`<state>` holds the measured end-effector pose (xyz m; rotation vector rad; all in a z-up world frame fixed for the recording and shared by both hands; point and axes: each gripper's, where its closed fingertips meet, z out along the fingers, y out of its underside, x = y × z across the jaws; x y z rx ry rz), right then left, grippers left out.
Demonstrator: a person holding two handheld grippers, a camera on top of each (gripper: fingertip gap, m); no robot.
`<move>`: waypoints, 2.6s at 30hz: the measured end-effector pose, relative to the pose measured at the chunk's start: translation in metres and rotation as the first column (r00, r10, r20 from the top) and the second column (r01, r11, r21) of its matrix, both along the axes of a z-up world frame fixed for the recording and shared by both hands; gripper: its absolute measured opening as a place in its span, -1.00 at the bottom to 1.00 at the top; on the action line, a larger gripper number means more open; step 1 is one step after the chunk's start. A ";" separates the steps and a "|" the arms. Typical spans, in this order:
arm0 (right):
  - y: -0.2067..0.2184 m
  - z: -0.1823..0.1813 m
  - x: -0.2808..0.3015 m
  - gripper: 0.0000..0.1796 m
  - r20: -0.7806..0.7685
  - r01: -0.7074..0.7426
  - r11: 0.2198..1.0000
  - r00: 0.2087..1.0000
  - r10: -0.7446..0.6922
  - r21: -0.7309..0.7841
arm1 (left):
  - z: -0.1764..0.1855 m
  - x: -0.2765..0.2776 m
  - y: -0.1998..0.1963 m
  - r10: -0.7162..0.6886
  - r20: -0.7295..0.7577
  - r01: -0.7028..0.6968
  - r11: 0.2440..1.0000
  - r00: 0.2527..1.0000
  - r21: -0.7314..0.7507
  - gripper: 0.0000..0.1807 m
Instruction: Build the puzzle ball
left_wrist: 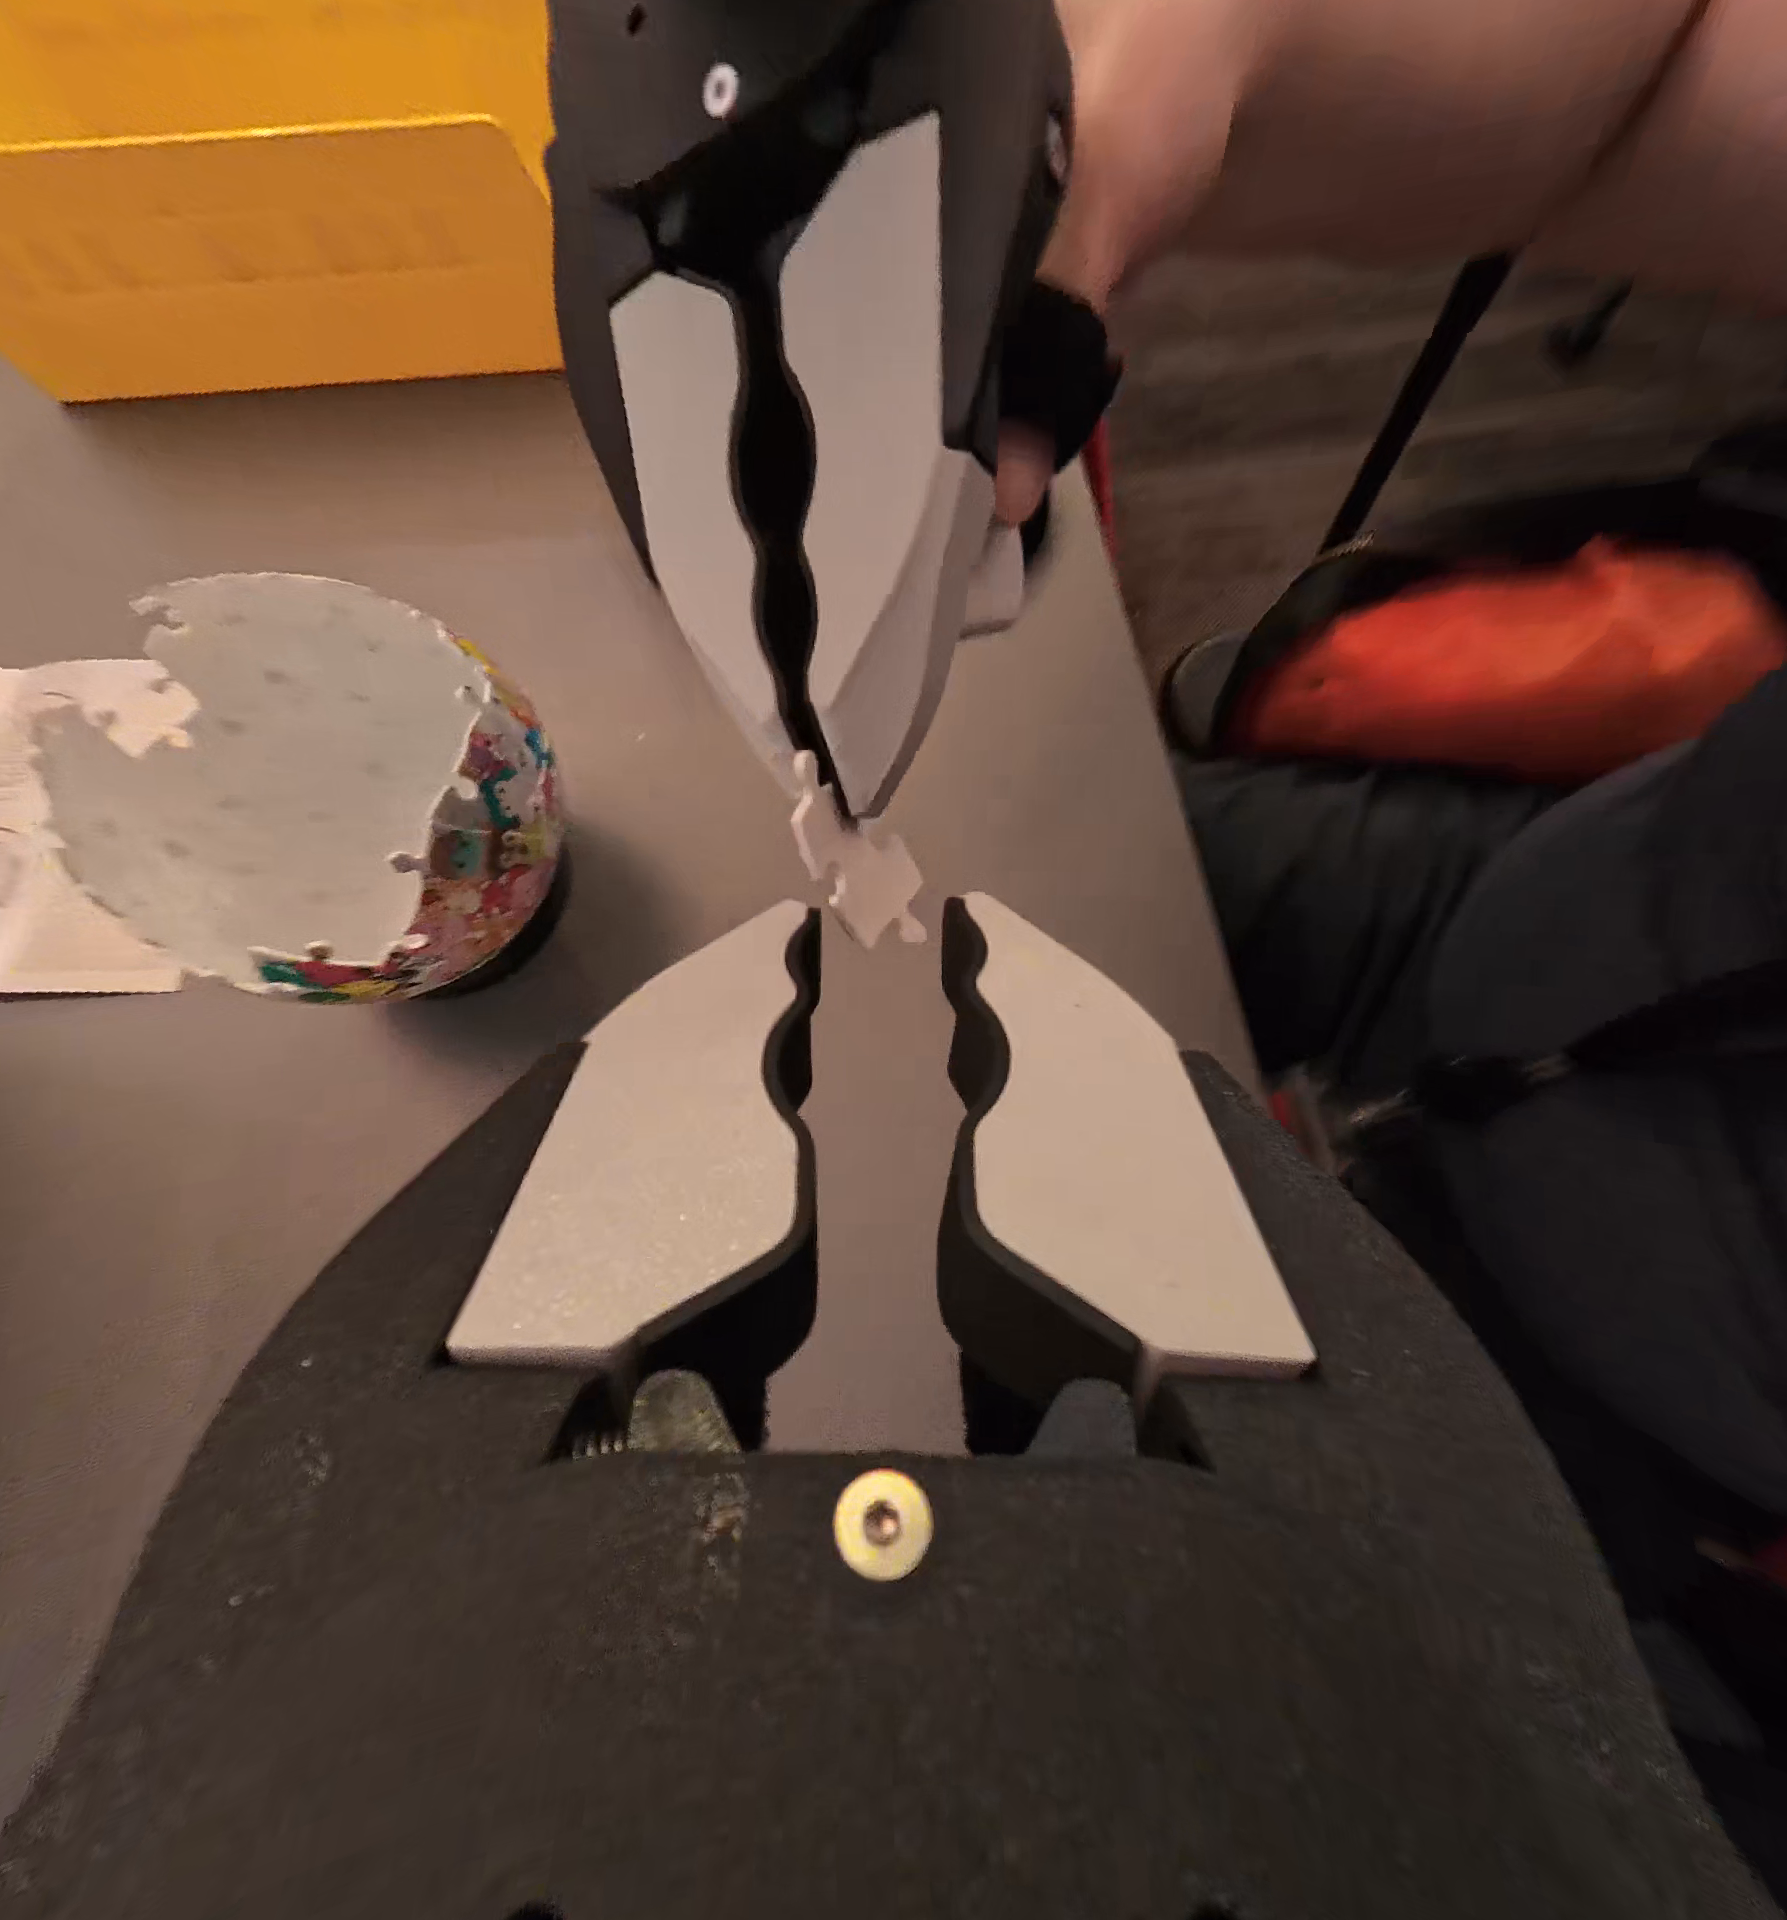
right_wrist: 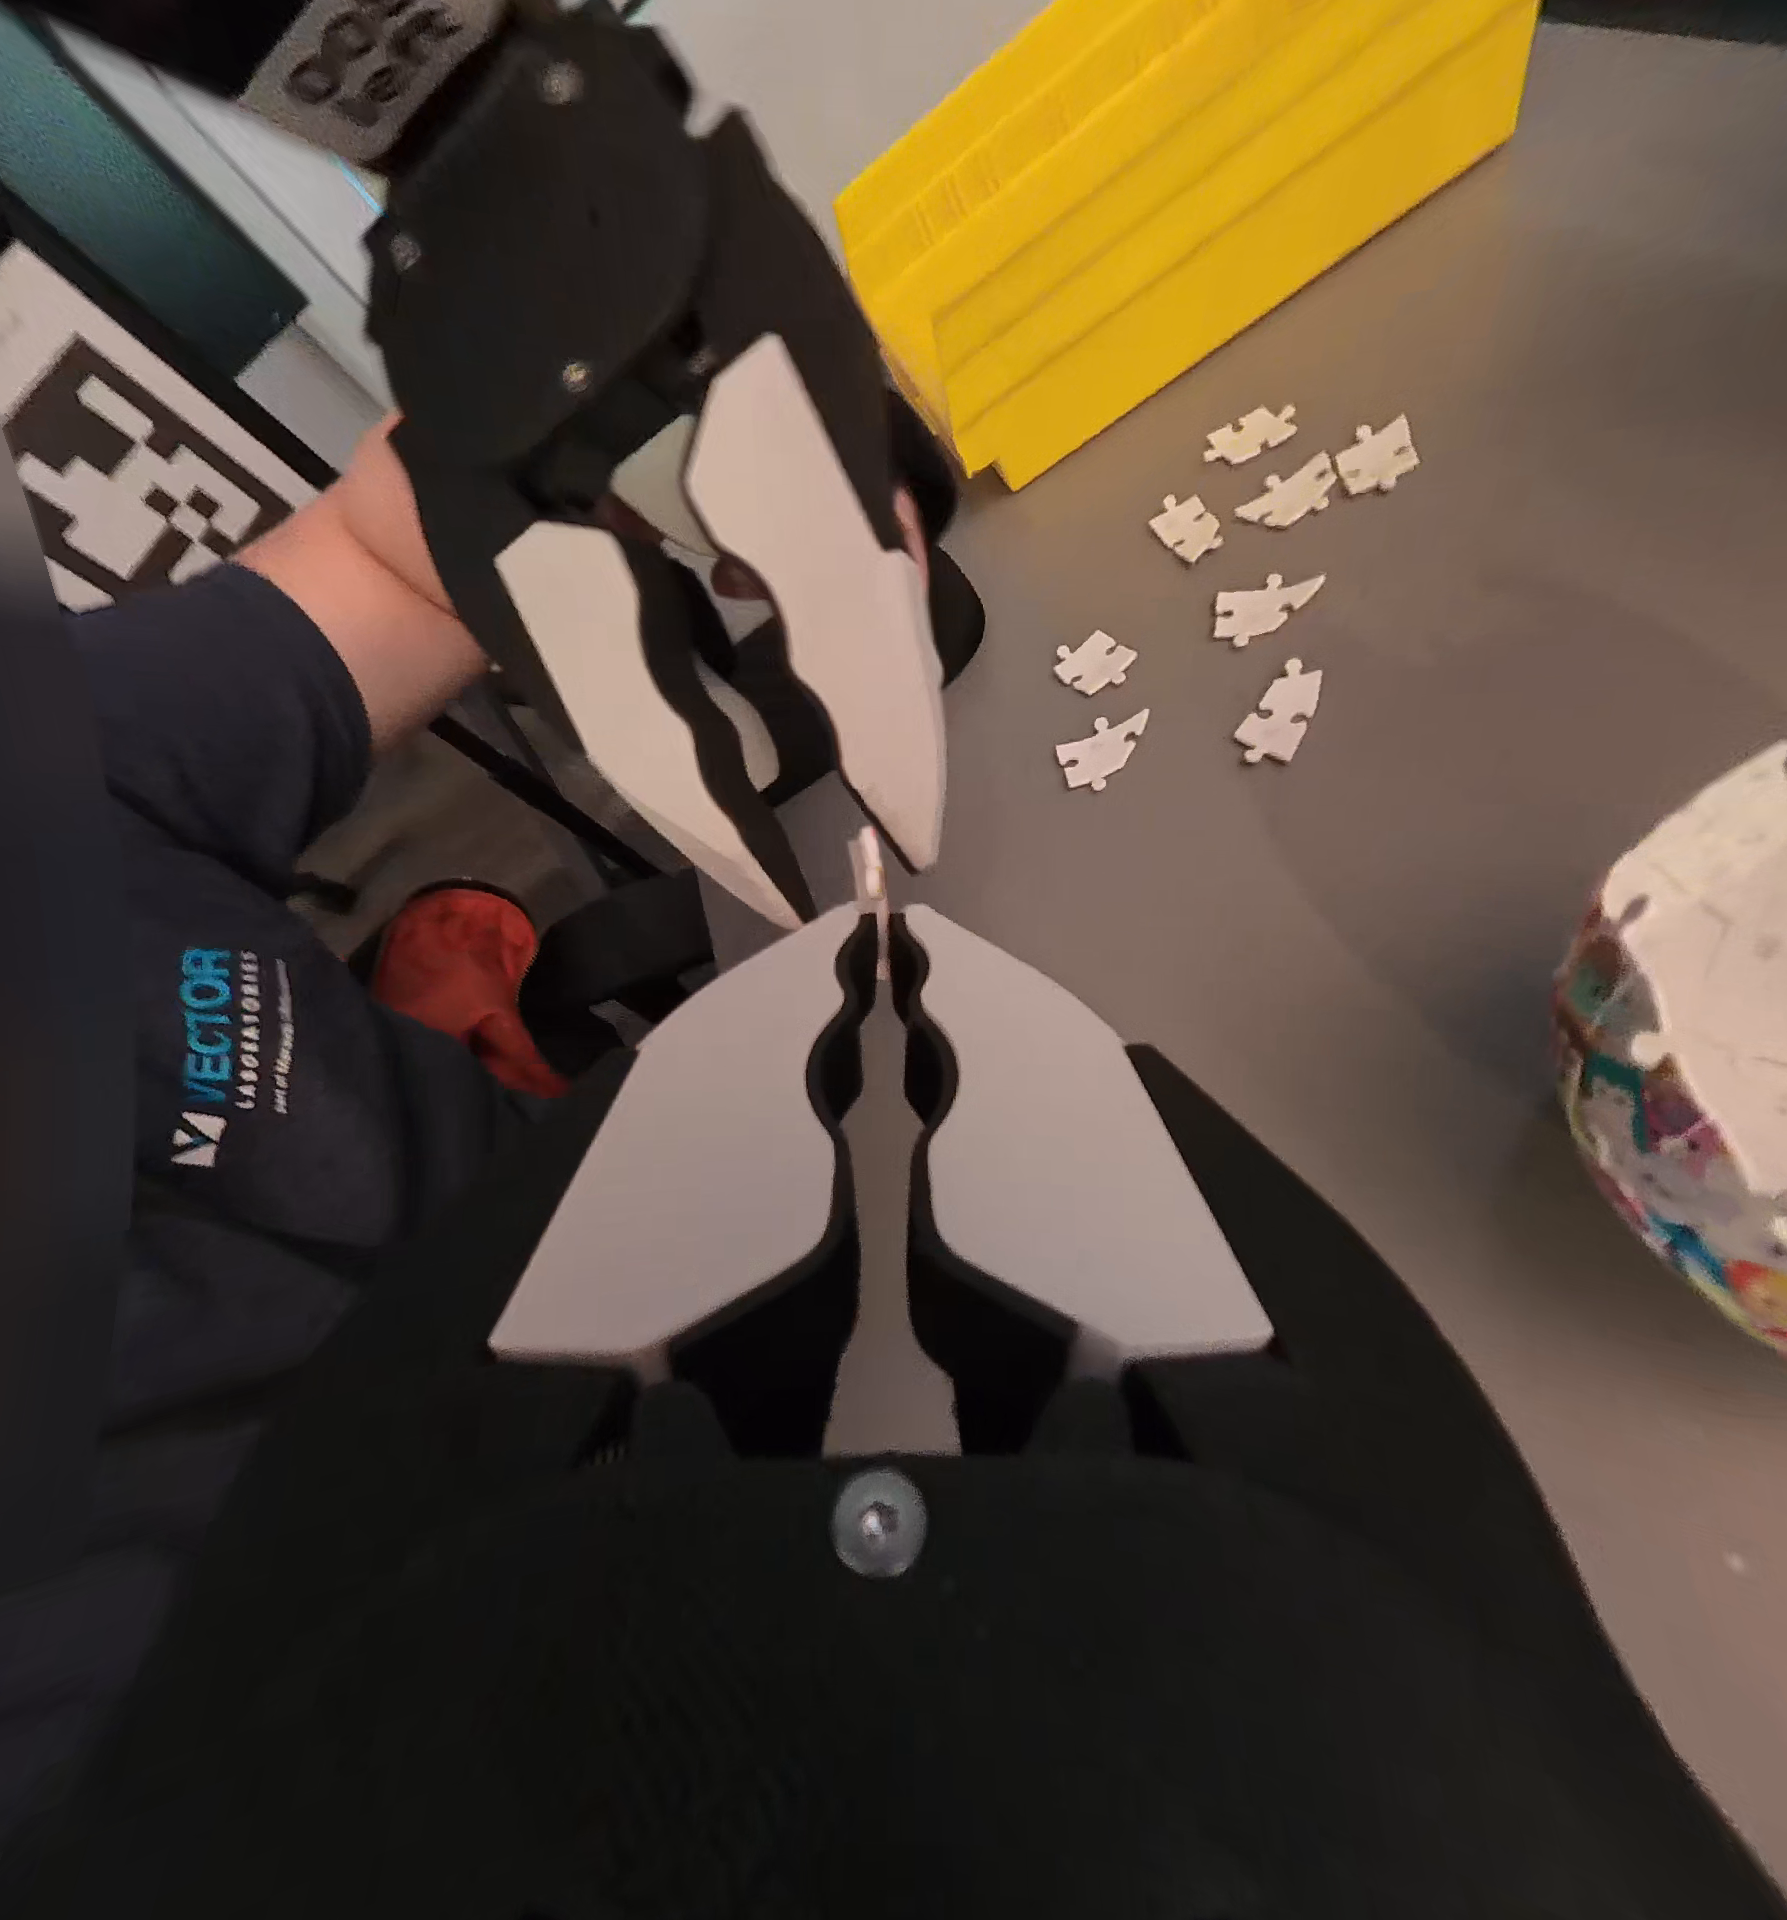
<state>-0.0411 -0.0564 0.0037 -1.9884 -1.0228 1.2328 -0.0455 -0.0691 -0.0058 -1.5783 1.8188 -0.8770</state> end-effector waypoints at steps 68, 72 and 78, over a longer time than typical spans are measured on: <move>0.198 -0.028 0.115 -0.96 0.518 -0.070 0.950 0.850 -0.102 0.303 | -0.031 0.122 0.205 -0.132 -0.226 0.156 0.983 0.965 0.093 -0.98; 0.191 -0.021 0.113 -0.91 0.455 -0.106 0.957 0.890 -0.031 0.271 | -0.032 0.122 0.200 -0.155 -0.244 0.190 0.974 0.957 0.126 -0.98; 0.189 -0.017 0.119 -0.84 0.450 -0.146 0.966 0.892 0.037 0.212 | -0.038 0.126 0.199 -0.168 -0.288 0.223 0.960 0.943 0.169 -0.98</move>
